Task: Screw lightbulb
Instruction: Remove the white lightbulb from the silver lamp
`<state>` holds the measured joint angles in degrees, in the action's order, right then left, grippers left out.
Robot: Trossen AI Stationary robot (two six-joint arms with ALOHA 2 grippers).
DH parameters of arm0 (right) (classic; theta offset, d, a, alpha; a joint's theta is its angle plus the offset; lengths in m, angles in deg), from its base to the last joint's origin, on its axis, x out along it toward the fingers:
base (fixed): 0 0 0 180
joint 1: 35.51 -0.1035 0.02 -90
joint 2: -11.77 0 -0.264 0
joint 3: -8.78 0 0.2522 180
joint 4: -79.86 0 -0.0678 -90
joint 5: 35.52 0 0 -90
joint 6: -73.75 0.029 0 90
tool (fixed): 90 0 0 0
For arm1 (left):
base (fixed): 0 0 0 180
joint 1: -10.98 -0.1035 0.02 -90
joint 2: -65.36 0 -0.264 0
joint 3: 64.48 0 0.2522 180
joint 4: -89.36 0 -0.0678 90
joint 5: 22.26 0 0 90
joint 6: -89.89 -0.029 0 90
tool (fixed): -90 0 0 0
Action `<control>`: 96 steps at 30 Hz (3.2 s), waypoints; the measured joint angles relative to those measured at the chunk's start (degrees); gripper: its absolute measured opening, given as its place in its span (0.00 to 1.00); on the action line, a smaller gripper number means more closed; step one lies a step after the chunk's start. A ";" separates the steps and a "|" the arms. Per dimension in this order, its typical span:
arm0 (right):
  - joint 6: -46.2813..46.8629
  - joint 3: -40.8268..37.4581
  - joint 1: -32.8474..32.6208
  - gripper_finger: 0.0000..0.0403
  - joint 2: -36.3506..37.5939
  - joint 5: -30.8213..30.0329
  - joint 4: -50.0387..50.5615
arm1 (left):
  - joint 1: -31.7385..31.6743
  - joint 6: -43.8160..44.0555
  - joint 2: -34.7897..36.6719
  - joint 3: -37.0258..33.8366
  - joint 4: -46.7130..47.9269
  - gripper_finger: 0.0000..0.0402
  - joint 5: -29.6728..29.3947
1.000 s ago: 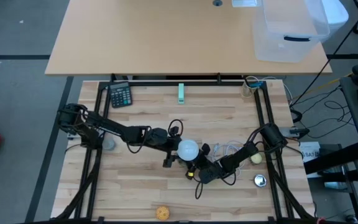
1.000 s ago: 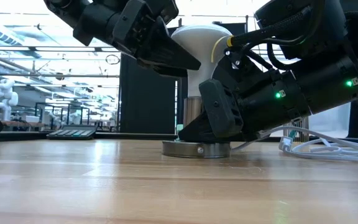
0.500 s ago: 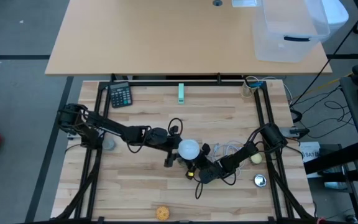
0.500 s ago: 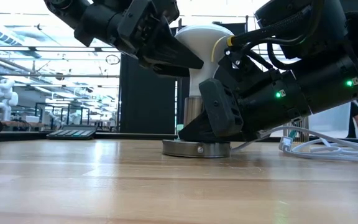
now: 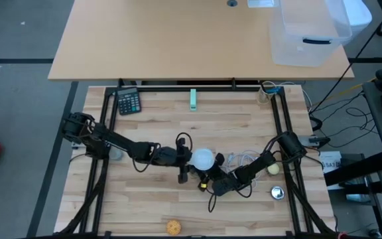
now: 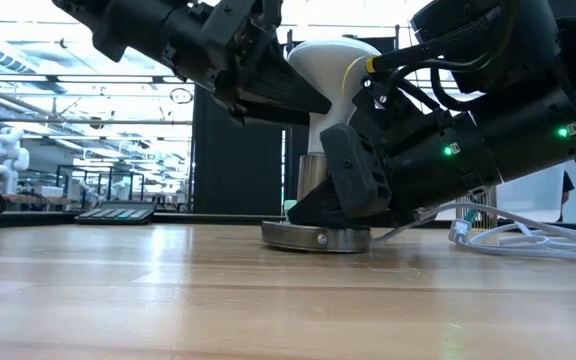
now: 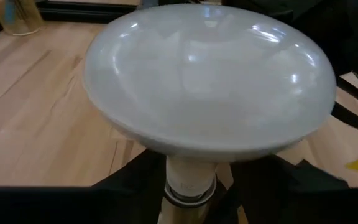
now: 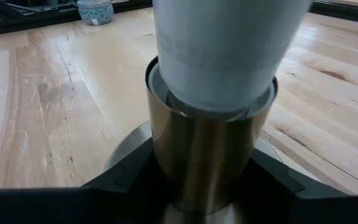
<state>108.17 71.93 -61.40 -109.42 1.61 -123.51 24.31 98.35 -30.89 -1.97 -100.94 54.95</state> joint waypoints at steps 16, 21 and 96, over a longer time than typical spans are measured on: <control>-1.49 0.02 0.07 0.45 -0.04 0.93 -0.30 | 6.49 1.67 -1.83 0.15 0.33 0.43 -14.90; -2.21 0.04 0.00 0.45 -0.04 0.98 -0.61 | 7.08 2.84 0.70 0.15 4.75 0.43 -15.15; -26.38 0.02 -2.19 0.35 7.08 -2.22 -21.74 | 28.97 31.14 -11.73 0.07 2.96 0.43 -50.89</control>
<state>81.79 71.95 -63.58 -102.34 -0.61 -145.25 53.28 129.49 -42.63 -1.89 -97.98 4.05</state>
